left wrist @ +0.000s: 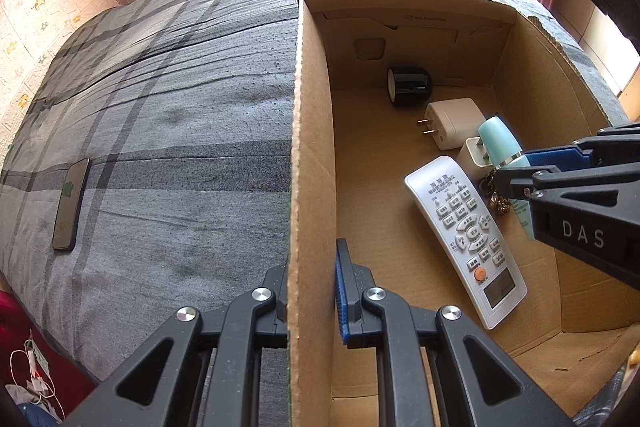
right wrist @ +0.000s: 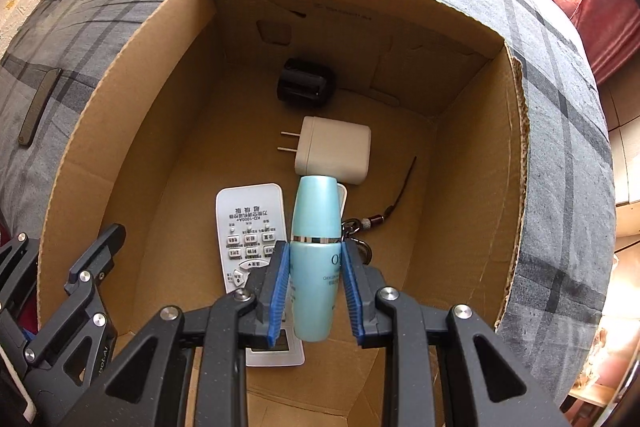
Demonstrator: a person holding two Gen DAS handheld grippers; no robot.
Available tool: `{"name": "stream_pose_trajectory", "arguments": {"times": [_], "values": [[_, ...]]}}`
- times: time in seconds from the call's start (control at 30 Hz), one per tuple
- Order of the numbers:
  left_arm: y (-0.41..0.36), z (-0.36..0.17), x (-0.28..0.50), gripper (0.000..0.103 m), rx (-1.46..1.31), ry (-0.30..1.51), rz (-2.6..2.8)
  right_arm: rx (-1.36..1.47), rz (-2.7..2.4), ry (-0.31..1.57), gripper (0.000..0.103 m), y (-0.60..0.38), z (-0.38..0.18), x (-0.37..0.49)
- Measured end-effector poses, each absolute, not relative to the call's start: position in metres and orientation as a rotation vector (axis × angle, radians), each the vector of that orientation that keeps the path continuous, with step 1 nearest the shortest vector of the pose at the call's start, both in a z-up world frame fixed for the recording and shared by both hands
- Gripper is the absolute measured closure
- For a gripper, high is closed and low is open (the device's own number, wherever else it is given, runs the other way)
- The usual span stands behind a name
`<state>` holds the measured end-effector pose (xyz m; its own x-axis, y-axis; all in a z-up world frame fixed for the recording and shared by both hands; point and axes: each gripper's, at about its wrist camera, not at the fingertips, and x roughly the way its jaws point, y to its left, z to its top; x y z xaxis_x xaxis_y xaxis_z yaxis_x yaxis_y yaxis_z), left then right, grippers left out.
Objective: Organize rigid objects
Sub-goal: 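Carry the light-blue bottle over the box with the right gripper, then lower the bottle into the box and open the right gripper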
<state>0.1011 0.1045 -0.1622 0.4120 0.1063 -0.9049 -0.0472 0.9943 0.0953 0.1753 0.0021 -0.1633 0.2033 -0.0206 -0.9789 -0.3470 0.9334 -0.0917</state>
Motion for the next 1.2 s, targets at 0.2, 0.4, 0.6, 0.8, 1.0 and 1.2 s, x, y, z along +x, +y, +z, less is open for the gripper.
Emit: {"name": "stream_pose_trajectory", "arguments": {"times": [0.2,0.4,0.6,0.8,1.0,1.2], "values": [[0.104,-0.162,0.101,0.088,0.061,1.143,0.098,-0.305,0.235,1.349,0.075,0.004,-0.163,0.179],[0.103,-0.162,0.101,0.088,0.062,1.142,0.098,-0.297,0.245,1.331,0.073,-0.002,-0.155,0.18],[0.103,-0.162,0.101,0.088,0.064,1.143,0.099,-0.3,0.252,1.307,0.073,-0.003,-0.147,0.177],[0.102,-0.162,0.101,0.088,0.068,1.144,0.099,-0.287,0.27,1.27,0.073,-0.003,-0.126,0.166],[0.102,-0.162,0.101,0.088,0.067,1.144,0.099,-0.275,0.264,1.226,0.073,-0.013,-0.098,0.156],[0.102,-0.162,0.101,0.088,0.068,1.145,0.1,-0.246,0.227,1.204,0.07,-0.028,-0.077,0.153]]}}
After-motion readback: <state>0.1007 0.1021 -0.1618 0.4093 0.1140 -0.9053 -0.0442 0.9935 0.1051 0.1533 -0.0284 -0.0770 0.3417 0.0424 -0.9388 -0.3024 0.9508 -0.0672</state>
